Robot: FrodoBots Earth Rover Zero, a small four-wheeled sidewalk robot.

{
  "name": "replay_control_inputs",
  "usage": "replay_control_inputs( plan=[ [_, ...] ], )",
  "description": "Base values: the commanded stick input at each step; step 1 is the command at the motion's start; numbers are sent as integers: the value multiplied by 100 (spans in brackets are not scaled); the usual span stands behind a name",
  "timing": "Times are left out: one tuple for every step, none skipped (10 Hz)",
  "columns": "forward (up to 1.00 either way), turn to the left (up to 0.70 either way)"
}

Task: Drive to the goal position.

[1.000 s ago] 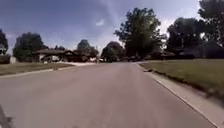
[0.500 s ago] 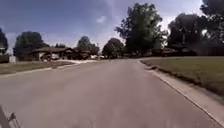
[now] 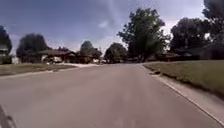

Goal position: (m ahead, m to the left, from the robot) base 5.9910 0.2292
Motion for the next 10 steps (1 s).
replay_control_inputs(
  plan=[
    [70,1],
    [70,-10],
    [70,-21],
    [70,-32],
    [70,-35],
    [70,-22],
    [70,-5],
    [70,3],
    [70,2],
    [70,-9]
  ],
)
